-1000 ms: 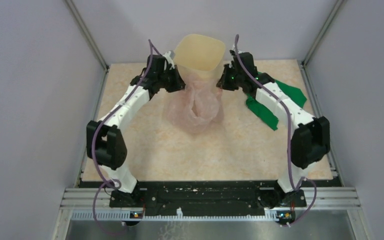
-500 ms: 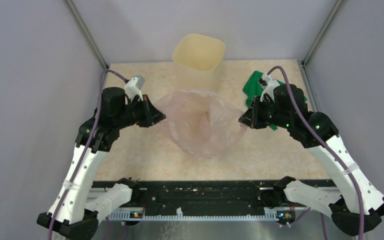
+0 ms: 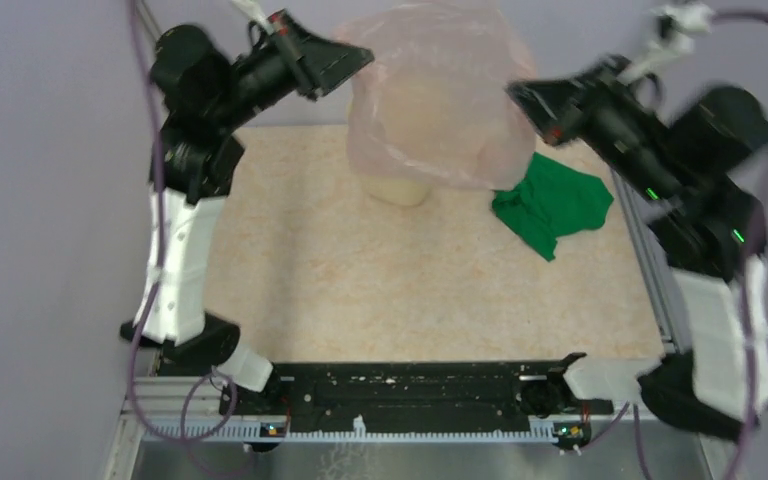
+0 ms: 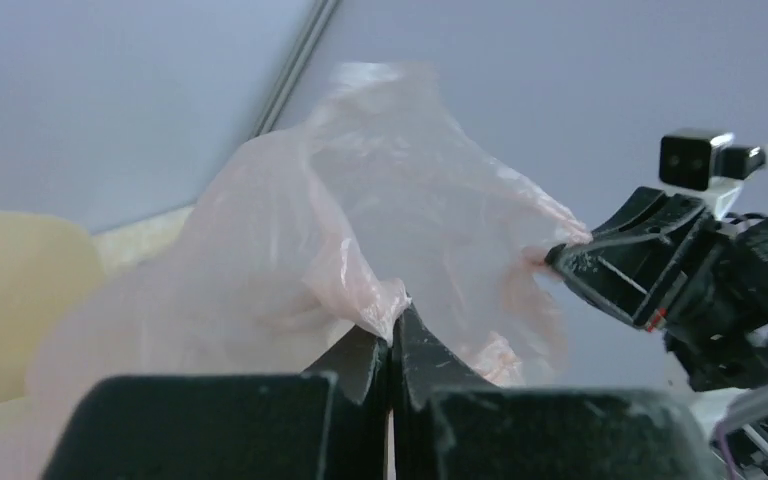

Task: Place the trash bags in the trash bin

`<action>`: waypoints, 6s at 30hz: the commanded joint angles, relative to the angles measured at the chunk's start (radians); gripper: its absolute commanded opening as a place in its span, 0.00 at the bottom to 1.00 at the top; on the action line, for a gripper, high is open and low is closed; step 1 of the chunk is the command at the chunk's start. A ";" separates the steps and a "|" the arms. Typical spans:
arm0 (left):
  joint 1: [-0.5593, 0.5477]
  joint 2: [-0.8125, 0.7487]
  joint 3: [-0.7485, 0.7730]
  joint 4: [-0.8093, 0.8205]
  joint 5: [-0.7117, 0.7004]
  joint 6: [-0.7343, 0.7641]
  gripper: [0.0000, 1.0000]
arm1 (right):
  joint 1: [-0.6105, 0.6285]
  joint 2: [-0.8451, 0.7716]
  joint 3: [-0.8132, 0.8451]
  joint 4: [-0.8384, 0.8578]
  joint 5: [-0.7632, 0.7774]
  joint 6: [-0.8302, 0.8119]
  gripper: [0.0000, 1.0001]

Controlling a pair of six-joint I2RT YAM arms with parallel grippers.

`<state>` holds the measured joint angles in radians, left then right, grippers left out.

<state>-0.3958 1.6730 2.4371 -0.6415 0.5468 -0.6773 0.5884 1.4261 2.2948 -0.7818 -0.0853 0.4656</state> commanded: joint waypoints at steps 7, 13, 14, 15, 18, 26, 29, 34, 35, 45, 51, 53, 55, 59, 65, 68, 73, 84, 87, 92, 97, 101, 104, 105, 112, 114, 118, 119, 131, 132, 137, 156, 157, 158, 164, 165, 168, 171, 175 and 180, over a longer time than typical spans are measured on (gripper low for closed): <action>-0.003 -0.522 -0.569 0.251 -0.040 0.071 0.00 | 0.008 -0.582 -0.453 0.416 0.090 -0.036 0.00; -0.020 -0.678 -1.001 0.149 -0.097 0.177 0.00 | 0.009 -0.750 -0.885 0.294 0.113 0.061 0.00; -0.030 -0.724 -1.123 0.137 -0.130 0.193 0.00 | 0.008 -0.775 -1.007 0.260 0.096 0.101 0.00; -0.043 -0.763 -1.236 0.128 -0.157 0.205 0.00 | 0.009 -0.789 -1.187 0.230 0.055 0.131 0.00; -0.106 -0.852 -1.466 0.072 -0.213 0.218 0.00 | 0.013 -0.815 -1.512 0.176 -0.072 0.202 0.00; -0.262 -0.968 -1.397 -0.160 -0.321 0.154 0.00 | 0.039 -0.917 -1.287 -0.023 -0.013 0.175 0.00; -0.262 -0.931 -1.253 -0.162 -0.299 0.141 0.00 | 0.040 -0.824 -1.080 -0.063 -0.005 0.131 0.00; -0.262 -0.816 -1.056 -0.134 -0.321 0.149 0.00 | 0.040 -0.662 -0.828 -0.112 0.040 0.064 0.00; -0.262 -0.794 -1.025 -0.129 -0.335 0.151 0.00 | 0.040 -0.641 -0.791 -0.118 0.048 0.054 0.00; -0.262 -0.647 -0.899 -0.010 -0.327 0.145 0.26 | 0.040 -0.467 -0.460 -0.229 0.248 0.006 0.00; -0.262 -0.584 -0.797 0.012 -0.324 0.120 0.69 | 0.040 -0.321 -0.259 -0.347 0.472 -0.049 0.00; -0.261 -0.574 -0.776 0.018 -0.343 0.105 0.81 | 0.041 -0.290 -0.209 -0.363 0.548 -0.068 0.00; -0.261 -0.562 -0.756 0.022 -0.368 0.088 0.87 | 0.040 -0.260 -0.167 -0.370 0.611 -0.087 0.00; -0.258 -0.527 -0.715 0.025 -0.448 0.051 0.94 | 0.040 -0.236 -0.148 -0.335 0.659 -0.126 0.00; -0.186 -0.422 -0.643 -0.040 -0.601 0.015 0.93 | 0.040 -0.217 -0.121 -0.316 0.735 -0.157 0.00; -0.083 -0.369 -0.668 -0.013 -0.560 -0.006 0.91 | 0.040 -0.221 -0.103 -0.305 0.729 -0.168 0.00; 0.018 -0.231 -0.656 0.016 -0.566 0.041 0.89 | 0.040 -0.231 -0.104 -0.301 0.663 -0.178 0.00; 0.055 0.097 -0.457 0.047 -0.732 0.183 0.82 | 0.040 -0.282 -0.201 -0.311 0.542 -0.191 0.00; 0.055 0.190 -0.363 0.036 -0.760 0.233 0.79 | 0.040 -0.289 -0.214 -0.311 0.520 -0.203 0.00; 0.056 0.344 -0.194 0.013 -0.760 0.297 0.73 | 0.041 -0.316 -0.277 -0.290 0.502 -0.219 0.00; 0.057 0.474 -0.057 -0.033 -0.797 0.326 0.64 | 0.040 -0.311 -0.278 -0.288 0.494 -0.246 0.00; 0.059 0.505 -0.059 -0.034 -0.818 0.344 0.52 | 0.040 -0.290 -0.249 -0.307 0.478 -0.262 0.00; 0.058 0.513 -0.074 -0.033 -0.797 0.344 0.44 | 0.040 -0.291 -0.248 -0.307 0.479 -0.267 0.00; 0.059 0.513 -0.078 -0.032 -0.788 0.342 0.40 | 0.039 -0.292 -0.247 -0.306 0.480 -0.268 0.00; 0.057 0.477 -0.082 -0.066 -0.748 0.343 0.11 | 0.039 -0.277 -0.187 -0.301 0.526 -0.278 0.00; 0.057 0.456 -0.080 -0.084 -0.737 0.345 0.03 | 0.039 -0.254 -0.131 -0.306 0.538 -0.279 0.00; 0.057 0.413 -0.080 -0.121 -0.716 0.360 0.00 | 0.040 -0.249 -0.029 -0.266 0.571 -0.281 0.00; 0.057 0.403 -0.080 -0.131 -0.708 0.362 0.00 | 0.039 -0.252 -0.010 -0.249 0.581 -0.280 0.00; 0.023 0.251 -0.221 -0.214 -0.637 0.358 0.00 | 0.040 -0.448 -0.224 0.353 0.444 -0.161 0.00; 0.015 0.227 -0.257 -0.208 -0.636 0.355 0.00 | 0.040 -0.443 -0.224 0.379 0.431 -0.153 0.00; -0.038 0.094 -0.437 -0.169 -0.651 0.318 0.00 | 0.040 -0.383 -0.174 0.452 0.356 -0.098 0.00; -0.282 -0.292 -1.011 0.035 -0.891 0.115 0.06 | 0.040 -0.269 -0.155 0.776 0.230 0.012 0.00; -0.284 -0.291 -1.011 0.037 -0.893 0.114 0.09 | 0.040 -0.265 -0.158 0.789 0.229 0.016 0.00; -0.284 -0.291 -1.010 0.040 -0.891 0.116 0.12 | 0.040 -0.260 -0.164 0.810 0.229 0.021 0.00; -0.286 -0.283 -0.984 0.061 -0.851 0.111 0.29 | 0.039 -0.238 -0.176 0.874 0.208 0.042 0.00; -0.289 -0.278 -0.977 0.062 -0.840 0.109 0.33 | 0.039 -0.236 -0.179 0.885 0.208 0.041 0.00; -0.302 -0.269 -0.954 0.056 -0.819 0.105 0.40 | 0.040 -0.234 -0.196 0.921 0.226 0.027 0.00; -0.304 -0.293 -0.950 0.061 -0.817 0.100 0.54 | 0.040 -0.231 -0.224 0.972 0.237 0.018 0.00; -0.304 -0.311 -0.887 0.006 -0.814 0.134 0.72 | 0.040 -0.206 -0.227 1.002 0.233 0.017 0.00; -0.285 -0.369 -0.838 -0.043 -0.775 0.132 0.78 | 0.040 -0.161 -0.203 1.020 0.252 -0.016 0.00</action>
<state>-0.6933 1.3987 1.5352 -0.6689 -0.2584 -0.5507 0.6201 1.2301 2.0686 0.1856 0.1558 0.4885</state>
